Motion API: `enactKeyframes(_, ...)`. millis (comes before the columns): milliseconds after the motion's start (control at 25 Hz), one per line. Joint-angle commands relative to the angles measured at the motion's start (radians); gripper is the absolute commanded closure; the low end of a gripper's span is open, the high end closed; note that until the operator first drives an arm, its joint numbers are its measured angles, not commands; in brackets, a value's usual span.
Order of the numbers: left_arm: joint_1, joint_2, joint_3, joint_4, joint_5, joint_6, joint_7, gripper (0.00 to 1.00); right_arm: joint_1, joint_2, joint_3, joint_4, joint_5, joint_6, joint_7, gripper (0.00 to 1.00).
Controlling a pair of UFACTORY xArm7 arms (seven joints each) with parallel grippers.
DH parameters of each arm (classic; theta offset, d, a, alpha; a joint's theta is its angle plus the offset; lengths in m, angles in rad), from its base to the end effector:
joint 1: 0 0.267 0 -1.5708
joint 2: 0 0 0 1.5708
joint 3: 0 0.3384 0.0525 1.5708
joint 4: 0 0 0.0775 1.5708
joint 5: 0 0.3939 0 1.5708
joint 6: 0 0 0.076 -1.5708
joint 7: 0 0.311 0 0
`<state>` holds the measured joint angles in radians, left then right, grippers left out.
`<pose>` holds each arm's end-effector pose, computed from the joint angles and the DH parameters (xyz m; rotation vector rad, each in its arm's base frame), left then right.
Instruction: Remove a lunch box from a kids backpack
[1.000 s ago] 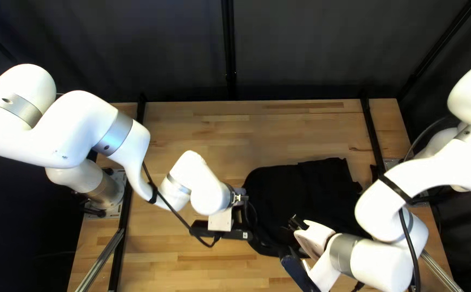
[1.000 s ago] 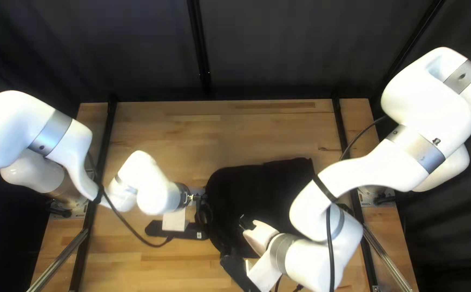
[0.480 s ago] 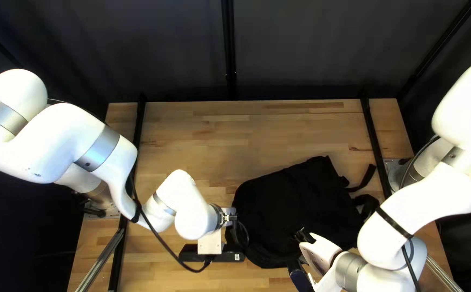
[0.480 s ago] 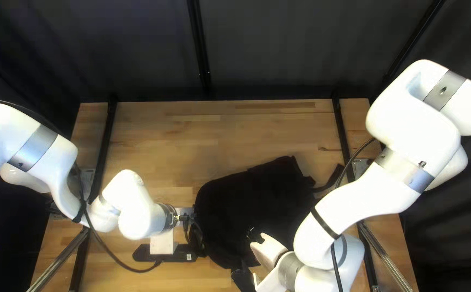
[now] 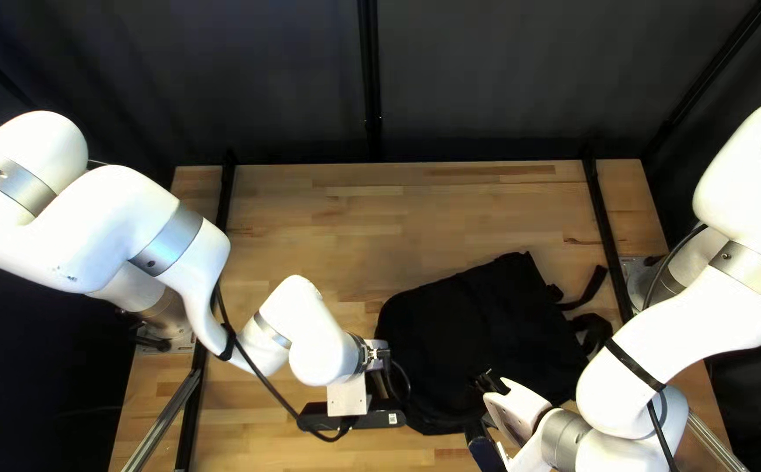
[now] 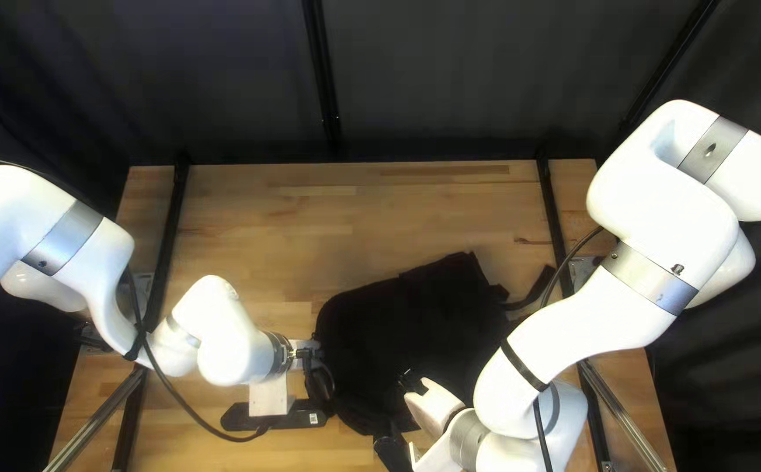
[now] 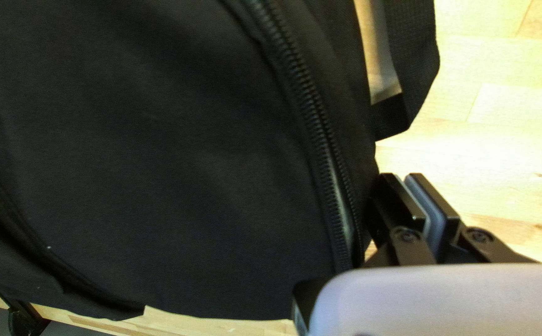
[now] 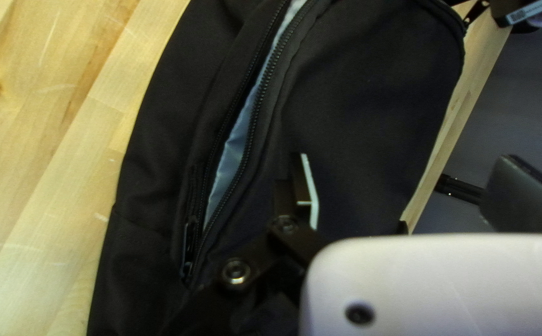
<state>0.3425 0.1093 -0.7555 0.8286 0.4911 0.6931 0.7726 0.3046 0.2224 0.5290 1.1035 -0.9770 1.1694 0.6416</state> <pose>0.4877 -0.1562 0.0650 -2.0600 2.0189 -0.0318 0.5138 0.2576 0.1548 2.2769 0.8460 0.4255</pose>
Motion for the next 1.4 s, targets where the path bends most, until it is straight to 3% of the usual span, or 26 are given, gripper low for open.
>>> enactKeyframes(40, 0.002, 0.002, -0.001, -0.001, -0.013, -0.012, 0.002, 1.0, 0.133, 0.171, -0.006, 0.13, -0.087, 0.186, 0.131, 0.0)
enactKeyframes(240, -0.003, -0.061, -0.014, -0.063, -0.048, -0.046, -0.033, 1.0, 0.211, 0.259, -0.02, 0.203, -0.147, 0.278, 0.168, 0.0)
enactKeyframes(400, -0.008, -0.071, -0.018, -0.077, -0.051, -0.061, -0.057, 1.0, 0.219, 0.277, -0.032, 0.203, -0.177, 0.284, 0.186, 0.0)
enactKeyframes(960, -0.018, -0.056, -0.02, -0.087, -0.007, -0.096, -0.113, 1.0, 0.093, 0.282, -0.063, 0.164, -0.173, 0.086, 0.243, 0.0)
enactKeyframes(1280, -0.021, -0.052, -0.02, -0.084, 0.01, -0.098, -0.125, 1.0, 0.069, 0.275, -0.06, 0.154, -0.161, 0.041, 0.246, 0.0)
enactKeyframes(1360, -0.022, -0.049, -0.02, -0.082, 0.014, -0.097, -0.128, 1.0, 0.064, 0.27, -0.058, 0.149, -0.157, 0.033, 0.244, 0.18)
enactKeyframes(1400, -0.024, -0.048, -0.021, -0.081, 0.016, -0.096, -0.131, 1.0, 0.062, 0.267, -0.058, 0.145, -0.155, 0.029, 0.245, 0.37)
